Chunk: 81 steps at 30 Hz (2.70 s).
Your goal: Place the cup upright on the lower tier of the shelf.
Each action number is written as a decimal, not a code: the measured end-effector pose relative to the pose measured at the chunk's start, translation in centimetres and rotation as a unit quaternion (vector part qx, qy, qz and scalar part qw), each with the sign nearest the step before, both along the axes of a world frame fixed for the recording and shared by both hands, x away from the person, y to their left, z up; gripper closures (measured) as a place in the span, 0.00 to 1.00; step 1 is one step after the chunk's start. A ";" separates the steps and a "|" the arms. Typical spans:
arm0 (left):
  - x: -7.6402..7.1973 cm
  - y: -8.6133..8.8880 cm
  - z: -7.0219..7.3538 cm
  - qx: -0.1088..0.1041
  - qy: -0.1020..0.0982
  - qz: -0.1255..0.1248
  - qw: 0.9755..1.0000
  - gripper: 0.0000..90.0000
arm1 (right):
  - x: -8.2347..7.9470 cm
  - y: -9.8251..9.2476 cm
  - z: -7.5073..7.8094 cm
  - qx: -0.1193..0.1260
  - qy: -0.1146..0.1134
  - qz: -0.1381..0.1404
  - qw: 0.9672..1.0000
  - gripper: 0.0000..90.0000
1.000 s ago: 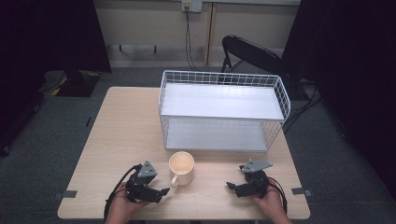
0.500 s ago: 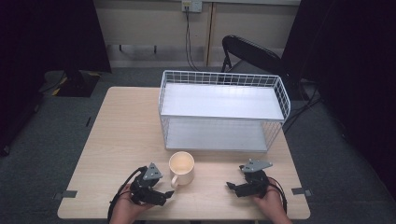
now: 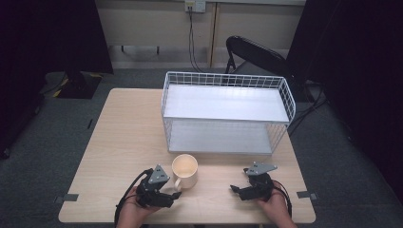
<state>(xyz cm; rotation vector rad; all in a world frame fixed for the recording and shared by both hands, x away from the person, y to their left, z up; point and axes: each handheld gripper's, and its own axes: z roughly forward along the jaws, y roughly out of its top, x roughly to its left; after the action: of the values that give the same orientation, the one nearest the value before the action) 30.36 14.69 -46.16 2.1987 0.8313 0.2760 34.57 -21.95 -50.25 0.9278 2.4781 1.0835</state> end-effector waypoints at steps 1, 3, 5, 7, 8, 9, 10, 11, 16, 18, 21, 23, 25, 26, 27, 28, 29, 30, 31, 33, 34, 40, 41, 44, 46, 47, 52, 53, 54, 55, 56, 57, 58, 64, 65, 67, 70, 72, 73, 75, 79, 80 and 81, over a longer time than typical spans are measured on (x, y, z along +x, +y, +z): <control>0.0 0.0 0.0 -0.001 -0.001 0.000 1.000 0.39 | 0.0 0.0 0.0 0.000 0.000 0.000 1.000 0.15; 0.0 -0.1 0.0 0.004 -0.006 -0.001 1.000 0.43 | 0.0 0.0 0.0 0.000 0.000 0.000 1.000 0.15; 0.0 -0.1 0.0 0.006 -0.007 -0.001 1.000 0.46 | 0.0 0.0 0.0 0.000 0.000 0.000 1.000 0.15; 0.1 0.0 0.0 0.003 -0.007 -0.001 1.000 0.48 | 0.0 0.0 0.0 0.000 0.000 0.000 1.000 0.15; 0.1 0.0 0.0 0.002 -0.007 -0.001 1.000 0.49 | 0.0 0.0 0.0 0.000 0.000 0.000 1.000 0.15; 0.1 0.0 0.0 0.002 -0.007 -0.001 1.000 0.49 | 0.0 0.0 0.0 0.000 0.000 0.000 1.000 0.15; 0.1 0.0 0.0 0.002 -0.005 -0.002 1.000 0.50 | 0.0 0.0 0.0 0.000 0.000 0.000 1.000 0.15; 0.1 0.0 0.0 0.002 -0.005 -0.002 1.000 0.51 | 0.0 0.0 0.0 0.000 0.000 0.000 1.000 0.15; 0.3 0.3 0.0 -0.002 0.009 0.003 1.000 0.56 | 0.0 0.0 0.0 0.000 0.000 0.000 1.000 0.15; 0.4 0.5 0.0 -0.003 0.011 0.007 1.000 0.57 | 0.0 0.0 0.0 0.000 0.000 0.000 1.000 0.15; 0.4 0.7 0.0 -0.006 0.012 0.012 1.000 0.60 | 0.0 0.0 0.0 0.000 0.000 0.000 1.000 0.15; 0.5 0.8 0.0 -0.004 0.010 0.014 1.000 0.62 | 0.0 0.0 0.0 0.000 0.000 0.000 1.000 0.15; 0.5 0.8 0.1 -0.004 0.012 0.015 1.000 0.64 | 0.0 0.0 0.0 0.000 0.000 -0.001 1.000 0.15; 0.5 0.9 0.1 -0.003 0.012 0.017 1.000 0.65 | 0.0 0.0 0.0 0.000 0.000 0.000 1.000 0.15; 0.5 0.8 0.1 -0.008 0.018 0.021 1.000 0.65 | 0.0 0.0 0.0 0.000 0.000 -0.001 1.000 0.15; 0.5 0.9 0.1 -0.007 0.019 0.024 1.000 0.66 | 0.0 0.0 0.0 0.000 0.000 -0.001 1.000 0.15; 0.5 0.9 0.1 -0.006 0.019 0.026 0.999 0.67 | 0.0 0.0 0.0 0.000 0.000 -0.001 1.000 0.15; 0.6 1.0 0.2 -0.001 0.014 0.026 1.000 0.68 | 0.0 0.0 0.0 0.000 0.000 -0.001 1.000 0.15; 0.6 1.1 0.2 0.000 0.014 0.029 0.999 0.70 | 0.0 0.0 0.0 0.000 0.000 -0.001 1.000 0.15; 0.7 1.2 0.3 -0.001 0.015 0.035 0.999 0.72 | 0.0 0.0 0.0 0.000 0.000 -0.001 1.000 0.15; 0.7 1.2 0.3 -0.001 0.013 0.038 0.999 0.73 | 0.0 0.0 0.0 0.000 0.000 -0.001 1.000 0.15; 1.0 1.3 0.4 0.002 0.015 0.049 0.999 0.82 | 0.0 0.0 0.0 0.000 0.000 -0.001 1.000 0.15; 1.0 1.3 0.4 0.002 0.017 0.049 0.999 0.84 | 0.0 0.0 0.0 0.000 0.000 -0.002 1.000 0.15; 1.3 1.3 0.5 0.004 0.016 0.052 0.999 0.86 | -0.1 0.0 0.0 -0.001 -0.001 -0.003 1.000 0.15; 1.4 1.4 0.5 0.005 0.014 0.053 0.999 0.87 | -0.1 0.0 0.0 0.000 -0.001 -0.003 1.000 0.15; 1.4 1.4 0.5 0.007 0.012 0.053 0.998 0.87 | -0.1 0.0 0.0 0.000 0.000 -0.003 1.000 0.15; 1.4 1.3 0.8 0.014 0.000 0.050 0.999 0.89 | -0.1 0.0 0.0 0.000 -0.001 -0.004 1.000 0.15; 1.4 1.3 0.9 0.017 -0.003 0.050 0.999 0.89 | -0.1 0.0 0.0 0.000 -0.001 -0.004 1.000 0.15; 1.4 1.2 0.9 0.018 -0.004 0.049 0.999 0.89 | -0.1 0.0 0.0 0.000 -0.001 -0.004 1.000 0.15; 1.4 1.2 0.9 0.018 -0.004 0.049 0.999 0.89 | -0.1 0.0 0.0 0.000 -0.001 -0.004 1.000 0.15; 1.4 1.2 1.0 0.023 -0.011 0.047 0.999 0.89 | -0.1 0.0 0.0 0.000 -0.001 -0.004 1.000 0.15; 1.4 1.2 1.1 0.023 -0.014 0.051 0.998 0.89 | -0.1 0.0 0.0 0.000 -0.001 -0.004 1.000 0.15; 1.4 1.3 1.2 0.024 -0.019 0.050 0.998 0.89 | -0.1 0.0 0.0 0.000 -0.001 -0.004 1.000 0.15; 1.5 1.6 1.1 0.018 -0.019 0.056 0.998 0.89 | -0.2 0.0 0.0 0.000 0.000 -0.004 1.000 0.15; 1.5 1.6 1.1 0.018 -0.019 0.056 0.998 0.89 | -0.2 0.0 0.0 0.000 0.000 -0.004 1.000 0.15; 1.5 1.9 0.9 0.016 -0.011 0.057 0.998 0.89 | -0.2 0.0 0.0 0.000 -0.001 -0.004 1.000 0.15; 1.4 1.9 0.4 0.012 -0.005 0.058 0.998 0.88 | -0.2 0.0 0.0 0.000 -0.001 -0.003 1.000 0.15; 1.4 1.9 0.3 0.008 -0.003 0.057 0.998 0.87 | -0.2 0.0 0.0 0.000 -0.001 -0.003 1.000 0.15; 1.4 1.8 0.3 0.004 -0.003 0.058 0.998 0.86 | -0.2 0.0 0.0 0.000 -0.001 -0.003 1.000 0.15; 1.6 1.7 0.4 0.006 0.000 0.053 0.999 0.80 | -0.2 0.0 0.0 0.000 -0.001 -0.003 1.000 0.15; 1.9 1.2 0.2 0.012 0.004 0.053 0.999 0.73 | -0.2 0.0 0.0 0.000 -0.001 -0.003 1.000 0.15; 2.0 0.9 0.2 0.015 0.008 0.054 0.998 0.73 | -0.2 0.0 0.0 0.000 -0.001 -0.003 1.000 0.15; 2.0 0.9 0.2 0.015 0.008 0.054 0.998 0.71 | -0.2 0.0 0.0 0.000 -0.001 -0.003 1.000 0.15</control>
<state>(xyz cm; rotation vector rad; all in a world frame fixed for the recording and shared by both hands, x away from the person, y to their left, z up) 32.40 15.57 -45.93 2.1891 0.9623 0.3249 34.33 -21.96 -50.25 0.9349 2.4722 1.0818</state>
